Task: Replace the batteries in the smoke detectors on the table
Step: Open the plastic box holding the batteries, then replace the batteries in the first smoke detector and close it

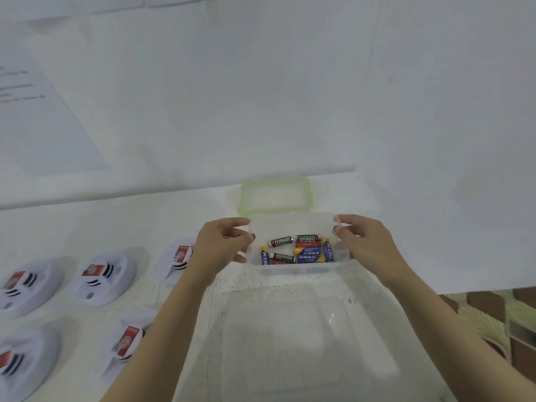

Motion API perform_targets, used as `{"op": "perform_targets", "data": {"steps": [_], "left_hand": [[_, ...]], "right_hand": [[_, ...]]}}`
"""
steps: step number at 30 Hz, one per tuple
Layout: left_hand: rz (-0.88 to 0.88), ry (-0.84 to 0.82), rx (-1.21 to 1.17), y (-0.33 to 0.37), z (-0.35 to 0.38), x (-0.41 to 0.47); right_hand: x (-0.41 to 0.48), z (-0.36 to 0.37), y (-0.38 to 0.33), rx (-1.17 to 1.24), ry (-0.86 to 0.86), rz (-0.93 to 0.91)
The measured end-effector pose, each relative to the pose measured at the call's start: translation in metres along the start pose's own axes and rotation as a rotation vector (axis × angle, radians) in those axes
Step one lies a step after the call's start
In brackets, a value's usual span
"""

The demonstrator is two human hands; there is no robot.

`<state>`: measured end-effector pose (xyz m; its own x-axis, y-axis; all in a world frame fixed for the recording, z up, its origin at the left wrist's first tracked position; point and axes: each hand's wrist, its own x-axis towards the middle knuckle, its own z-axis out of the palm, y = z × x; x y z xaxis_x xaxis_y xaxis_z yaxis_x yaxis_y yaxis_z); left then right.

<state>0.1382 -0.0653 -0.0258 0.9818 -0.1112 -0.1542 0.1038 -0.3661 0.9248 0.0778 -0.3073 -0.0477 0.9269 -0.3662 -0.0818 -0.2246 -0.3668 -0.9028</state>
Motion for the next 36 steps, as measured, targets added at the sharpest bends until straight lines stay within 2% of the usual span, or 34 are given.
{"op": "perform_targets", "data": {"steps": [11,14,17,21,25,28,31,36], "left_hand": [[0.007,0.074,-0.024,-0.010,-0.011,-0.021],[0.025,0.052,0.045,-0.013,-0.022,-0.027],[0.115,0.064,0.167,-0.020,-0.046,-0.042],[0.222,-0.093,0.392,-0.040,-0.090,-0.075],[0.123,-0.277,0.676,-0.075,-0.132,-0.098],[0.094,-0.358,0.768,-0.096,-0.147,-0.104],[0.230,-0.338,0.673,-0.104,-0.158,-0.105],[0.325,-0.323,0.064,-0.090,-0.171,-0.112]], "right_hand": [[-0.012,0.010,-0.008,-0.100,-0.069,-0.025],[-0.013,0.005,-0.013,-0.160,-0.102,0.006],[-0.022,-0.001,-0.022,-0.246,-0.052,0.004],[-0.048,-0.002,-0.040,-0.255,0.002,-0.040],[-0.081,0.014,-0.052,-0.275,0.041,-0.087],[-0.103,0.036,-0.055,-0.334,0.063,-0.139],[-0.123,0.059,-0.061,-0.360,0.128,-0.215],[-0.156,0.109,-0.076,-0.228,0.286,-0.419]]}}
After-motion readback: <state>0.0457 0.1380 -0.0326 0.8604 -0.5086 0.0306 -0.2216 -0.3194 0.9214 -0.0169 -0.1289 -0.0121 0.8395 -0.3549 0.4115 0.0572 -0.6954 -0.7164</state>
